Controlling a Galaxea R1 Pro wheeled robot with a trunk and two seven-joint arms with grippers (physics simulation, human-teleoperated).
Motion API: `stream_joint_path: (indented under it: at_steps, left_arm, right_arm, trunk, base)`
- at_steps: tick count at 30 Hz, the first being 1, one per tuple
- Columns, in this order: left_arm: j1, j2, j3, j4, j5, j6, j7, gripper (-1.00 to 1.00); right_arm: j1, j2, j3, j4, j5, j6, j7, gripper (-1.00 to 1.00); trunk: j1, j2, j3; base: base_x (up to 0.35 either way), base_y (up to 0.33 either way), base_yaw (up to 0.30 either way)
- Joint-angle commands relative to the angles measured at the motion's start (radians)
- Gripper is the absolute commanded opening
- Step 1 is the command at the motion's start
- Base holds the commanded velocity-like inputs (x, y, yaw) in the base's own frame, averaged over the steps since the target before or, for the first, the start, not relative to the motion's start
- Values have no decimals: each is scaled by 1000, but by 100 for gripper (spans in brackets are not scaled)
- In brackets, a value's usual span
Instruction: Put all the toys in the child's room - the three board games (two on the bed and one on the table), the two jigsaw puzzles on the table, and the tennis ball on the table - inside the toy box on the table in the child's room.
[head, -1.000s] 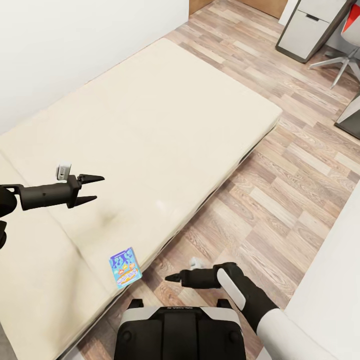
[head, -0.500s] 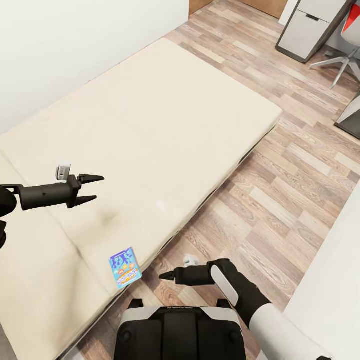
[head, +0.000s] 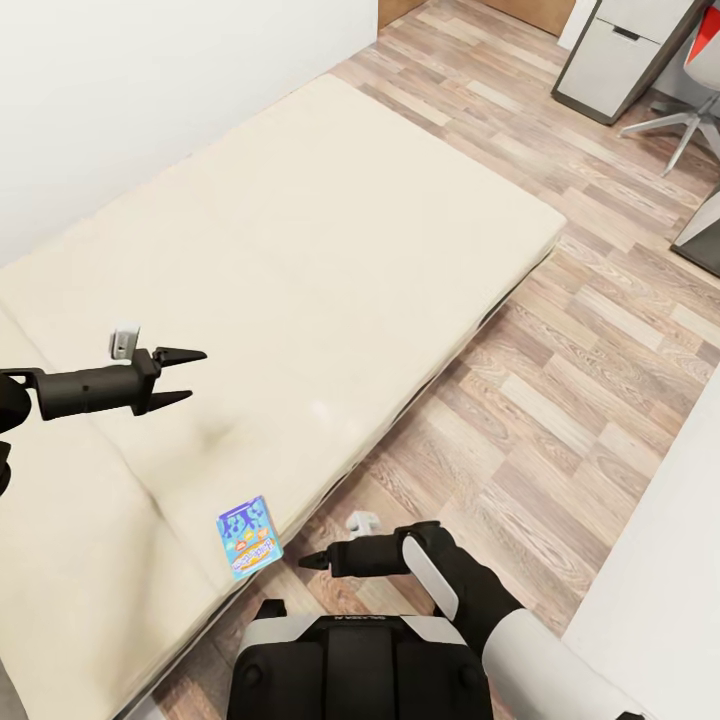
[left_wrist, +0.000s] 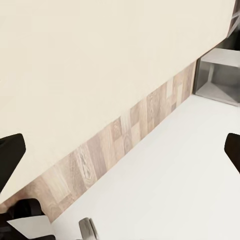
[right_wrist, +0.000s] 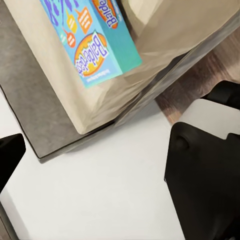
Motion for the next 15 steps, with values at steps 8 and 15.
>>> stream_joint_path:
  at_steps: [8, 15]
  left_arm:
    - [0, 0, 3, -1, 10, 2, 10, 100]
    - [0, 0, 4, 0, 10, 2, 10, 100]
  right_arm:
    - [0, 5, 4, 0, 0, 1, 1, 100]
    - [0, 7, 5, 0, 0, 2, 2, 100]
  trunk:
    - [0, -1, -1]
    - [8, -15, -7]
  base:
    - [0, 0, 0]
    - [0, 0, 0]
